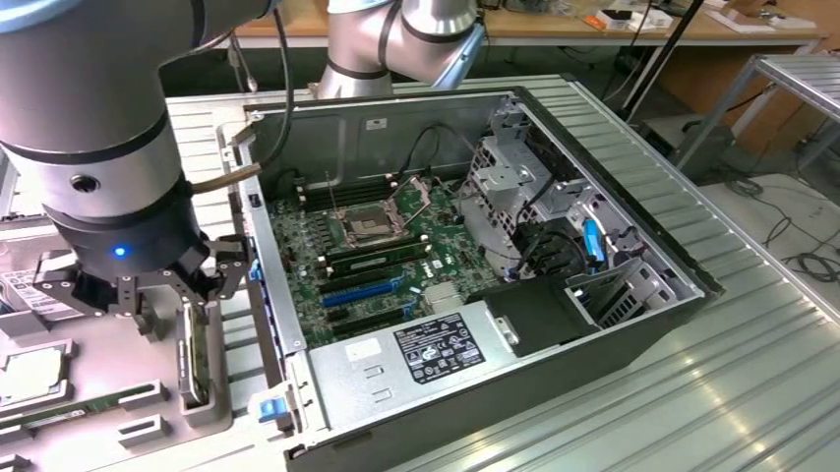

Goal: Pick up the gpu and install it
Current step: 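Pick up the gpu and move the gpu toward the slot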

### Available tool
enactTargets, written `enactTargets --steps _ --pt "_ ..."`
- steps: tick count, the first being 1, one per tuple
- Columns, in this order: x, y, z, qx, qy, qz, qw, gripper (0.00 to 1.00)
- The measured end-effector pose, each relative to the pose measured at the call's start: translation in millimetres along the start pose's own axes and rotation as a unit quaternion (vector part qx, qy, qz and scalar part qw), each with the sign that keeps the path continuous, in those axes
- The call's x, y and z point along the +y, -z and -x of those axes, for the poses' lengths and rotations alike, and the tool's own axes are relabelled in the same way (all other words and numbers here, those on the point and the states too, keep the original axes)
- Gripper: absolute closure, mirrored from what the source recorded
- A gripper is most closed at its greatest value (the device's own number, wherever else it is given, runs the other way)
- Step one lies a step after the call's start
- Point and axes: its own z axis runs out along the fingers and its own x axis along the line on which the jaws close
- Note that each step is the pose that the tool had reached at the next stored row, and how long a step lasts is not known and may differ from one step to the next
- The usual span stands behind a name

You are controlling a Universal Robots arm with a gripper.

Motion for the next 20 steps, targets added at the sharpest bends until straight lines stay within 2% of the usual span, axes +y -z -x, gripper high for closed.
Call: enactTargets --steps 8,12,20 --pt "-4.8 -16.5 0.9 0.0 0.001 0.0 1.0 0.49" --pt "-9.3 -30.0 1.5 0.0 0.001 0.0 1.0 0.49" --pt "-10.5 -52.6 0.6 0.0 0.001 0.0 1.0 0.49"
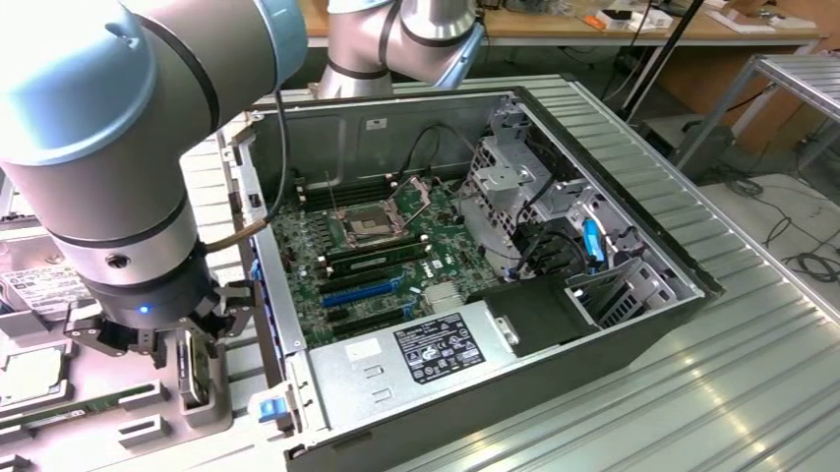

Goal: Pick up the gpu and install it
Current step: 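Pick up the gpu and move the gpu toward the slot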

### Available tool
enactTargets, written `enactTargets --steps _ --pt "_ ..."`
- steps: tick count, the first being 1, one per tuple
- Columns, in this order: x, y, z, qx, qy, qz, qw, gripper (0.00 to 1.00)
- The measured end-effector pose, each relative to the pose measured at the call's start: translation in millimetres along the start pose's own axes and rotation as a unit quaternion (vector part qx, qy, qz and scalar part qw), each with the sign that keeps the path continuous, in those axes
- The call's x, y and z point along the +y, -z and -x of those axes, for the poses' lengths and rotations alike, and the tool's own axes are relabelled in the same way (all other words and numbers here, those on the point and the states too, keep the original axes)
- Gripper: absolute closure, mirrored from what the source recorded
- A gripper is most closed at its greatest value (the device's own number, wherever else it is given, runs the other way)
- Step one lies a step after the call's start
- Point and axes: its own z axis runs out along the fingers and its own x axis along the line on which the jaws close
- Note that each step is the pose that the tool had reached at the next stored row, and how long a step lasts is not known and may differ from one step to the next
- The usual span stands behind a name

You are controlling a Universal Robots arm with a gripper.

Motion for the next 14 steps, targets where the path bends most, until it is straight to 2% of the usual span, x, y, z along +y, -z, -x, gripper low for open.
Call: enactTargets --steps 2,3,4,7,9,14 --pt "2.6 0.0 -0.3 0.0001 0.0 -0.0003 1.0 0.49" --pt "11.5 -0.4 -1.0 0.0 0.0 -0.0017 1.0 0.49" --pt "15.1 -0.7 -1.3 -0.0003 0.0 -0.0027 1.0 0.49" --pt "15.8 0.0 -1.4 0.0002 0.0 -0.0051 1.0 0.49" --pt "15.9 2.9 -1.5 0.0003 0.0 -0.0051 1.0 0.49" --pt "15.9 3.1 -1.5 0.0004 0.0 -0.0051 1.0 0.5"
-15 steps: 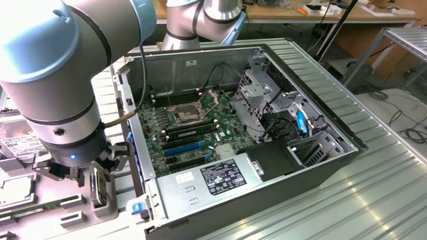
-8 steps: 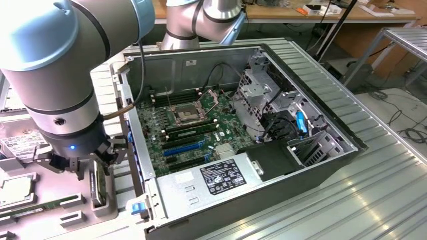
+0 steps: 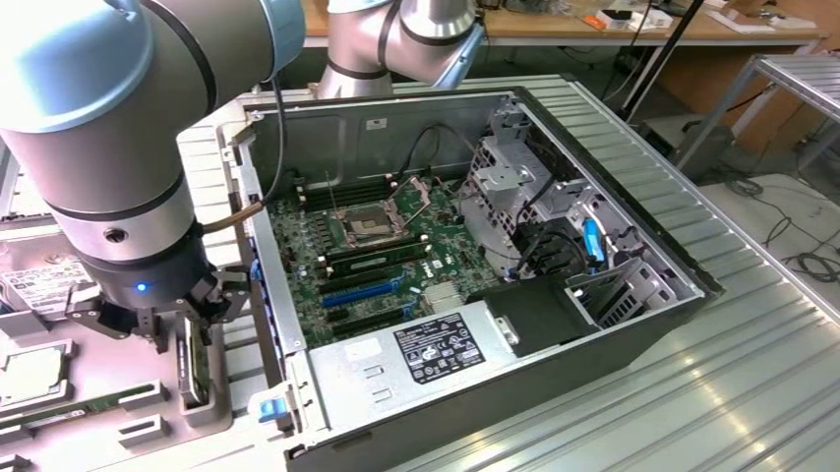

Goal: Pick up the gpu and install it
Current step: 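Pick up the gpu and move the gpu toward the slot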

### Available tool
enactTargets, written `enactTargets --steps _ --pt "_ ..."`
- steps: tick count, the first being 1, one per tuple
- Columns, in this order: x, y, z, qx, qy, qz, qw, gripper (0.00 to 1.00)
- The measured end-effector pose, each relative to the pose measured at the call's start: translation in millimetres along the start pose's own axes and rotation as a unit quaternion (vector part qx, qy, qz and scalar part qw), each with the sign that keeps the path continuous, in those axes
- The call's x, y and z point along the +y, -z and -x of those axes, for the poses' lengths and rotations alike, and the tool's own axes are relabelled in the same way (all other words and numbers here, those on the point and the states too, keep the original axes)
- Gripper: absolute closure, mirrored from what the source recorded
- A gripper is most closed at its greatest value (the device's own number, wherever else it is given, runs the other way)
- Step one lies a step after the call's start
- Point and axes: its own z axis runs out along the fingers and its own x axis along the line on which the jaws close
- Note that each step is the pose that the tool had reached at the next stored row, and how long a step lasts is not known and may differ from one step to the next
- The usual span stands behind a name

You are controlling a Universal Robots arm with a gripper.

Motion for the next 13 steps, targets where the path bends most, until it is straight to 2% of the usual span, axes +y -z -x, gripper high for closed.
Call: enactTargets --steps 1,3,4,6,13 --pt "0.0 0.0 0.0 0.0 0.0 0.0 1.0 0.58" --pt "0.0 0.0 0.0 0.0 0.0 0.0 1.0 0.59" --pt "0.0 0.0 0.0 0.0 0.0 0.0 1.0 0.66" --pt "0.0 0.1 0.0 0.0 0.0 0.0 1.0 0.73" --pt "0.0 0.0 0.0 0.0 0.0 0.0 1.0 0.73"
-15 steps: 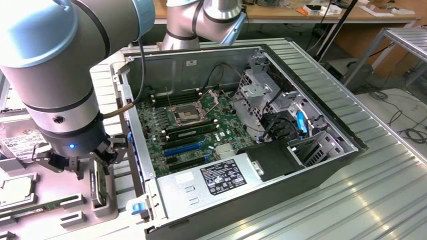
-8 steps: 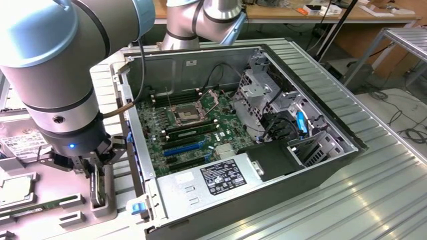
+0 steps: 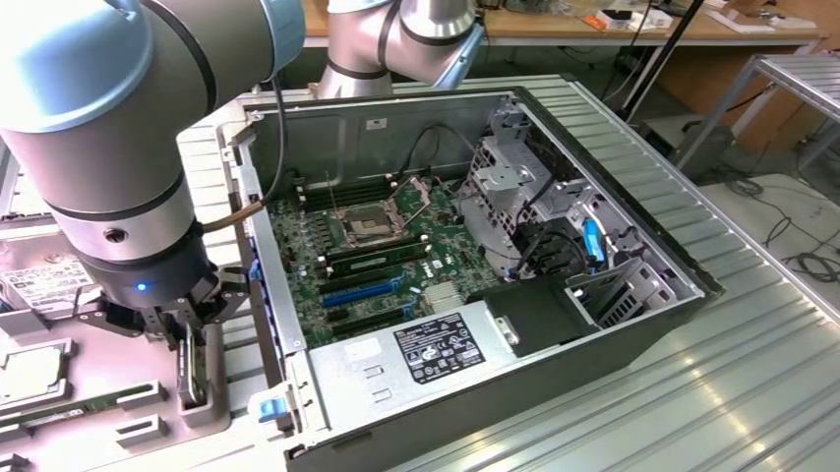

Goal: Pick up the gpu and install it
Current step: 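Pick up the gpu and move the gpu toward the slot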

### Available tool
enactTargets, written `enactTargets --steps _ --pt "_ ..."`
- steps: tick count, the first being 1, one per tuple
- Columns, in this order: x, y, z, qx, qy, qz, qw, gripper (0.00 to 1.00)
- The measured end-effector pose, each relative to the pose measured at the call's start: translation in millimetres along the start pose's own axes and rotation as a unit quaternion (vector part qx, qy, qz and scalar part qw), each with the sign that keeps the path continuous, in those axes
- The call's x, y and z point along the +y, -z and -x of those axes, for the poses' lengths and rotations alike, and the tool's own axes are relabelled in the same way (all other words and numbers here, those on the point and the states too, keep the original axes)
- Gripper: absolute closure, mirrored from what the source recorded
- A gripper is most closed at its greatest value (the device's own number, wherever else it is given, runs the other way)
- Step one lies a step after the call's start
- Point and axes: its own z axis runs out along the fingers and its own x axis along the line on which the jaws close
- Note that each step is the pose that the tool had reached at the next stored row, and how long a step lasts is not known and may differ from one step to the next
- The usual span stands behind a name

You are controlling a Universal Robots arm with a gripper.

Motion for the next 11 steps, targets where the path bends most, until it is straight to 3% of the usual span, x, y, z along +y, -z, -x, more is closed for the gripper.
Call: enactTargets --steps 7,8,10,11 --pt "0.0 3.0 -0.1 -0.0002 -0.001 0.0003 1.0 0.73" --pt "-0.4 12.8 -0.3 0.0 -0.001 0.0003 1.0 0.73" --pt "-0.4 23.3 -0.6 0.0001 -0.001 0.0002 1.0 0.73" --pt "-0.1 37.0 -0.8 0.0 -0.001 0.0002 1.0 0.73"
